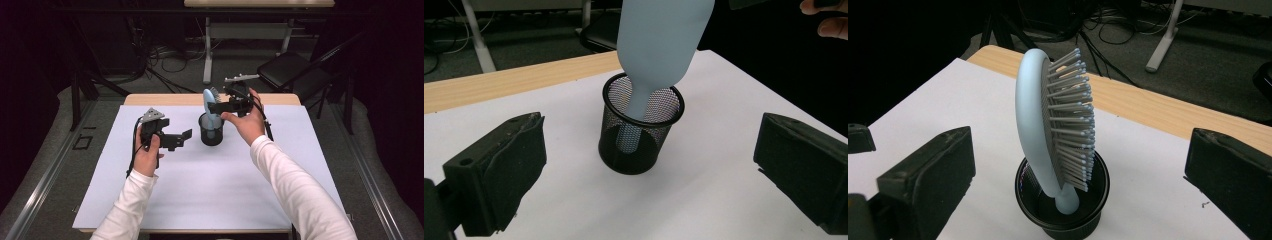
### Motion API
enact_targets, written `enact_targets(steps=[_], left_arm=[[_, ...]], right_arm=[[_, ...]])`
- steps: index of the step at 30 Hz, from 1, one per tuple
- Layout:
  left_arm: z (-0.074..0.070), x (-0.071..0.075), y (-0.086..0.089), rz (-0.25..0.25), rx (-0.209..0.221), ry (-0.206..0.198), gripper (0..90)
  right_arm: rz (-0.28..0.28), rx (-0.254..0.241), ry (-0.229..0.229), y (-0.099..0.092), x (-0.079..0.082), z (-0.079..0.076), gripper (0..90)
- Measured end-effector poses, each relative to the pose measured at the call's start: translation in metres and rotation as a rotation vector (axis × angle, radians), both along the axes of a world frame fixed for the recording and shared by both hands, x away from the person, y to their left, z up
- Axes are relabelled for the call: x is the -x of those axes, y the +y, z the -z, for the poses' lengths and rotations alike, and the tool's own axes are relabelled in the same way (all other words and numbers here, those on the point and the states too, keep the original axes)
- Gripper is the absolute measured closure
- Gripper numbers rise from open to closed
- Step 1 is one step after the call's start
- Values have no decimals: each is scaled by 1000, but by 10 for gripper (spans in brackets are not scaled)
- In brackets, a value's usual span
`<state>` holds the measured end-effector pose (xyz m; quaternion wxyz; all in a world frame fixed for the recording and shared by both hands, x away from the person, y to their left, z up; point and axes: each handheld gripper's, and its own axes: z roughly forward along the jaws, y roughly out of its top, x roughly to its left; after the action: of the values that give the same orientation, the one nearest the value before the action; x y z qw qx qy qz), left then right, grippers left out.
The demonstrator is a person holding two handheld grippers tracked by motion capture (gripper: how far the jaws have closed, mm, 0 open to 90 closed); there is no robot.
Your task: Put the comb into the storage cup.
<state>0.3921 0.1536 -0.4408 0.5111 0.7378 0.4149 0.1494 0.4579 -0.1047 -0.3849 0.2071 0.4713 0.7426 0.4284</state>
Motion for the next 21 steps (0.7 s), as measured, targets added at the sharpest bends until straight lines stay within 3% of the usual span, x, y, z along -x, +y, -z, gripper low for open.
enact_targets(steps=[21], left_arm=[[-10, 2, -1, 9, 5, -6, 6]], right_arm=[[-65, -7, -9, -17, 20, -4, 0]])
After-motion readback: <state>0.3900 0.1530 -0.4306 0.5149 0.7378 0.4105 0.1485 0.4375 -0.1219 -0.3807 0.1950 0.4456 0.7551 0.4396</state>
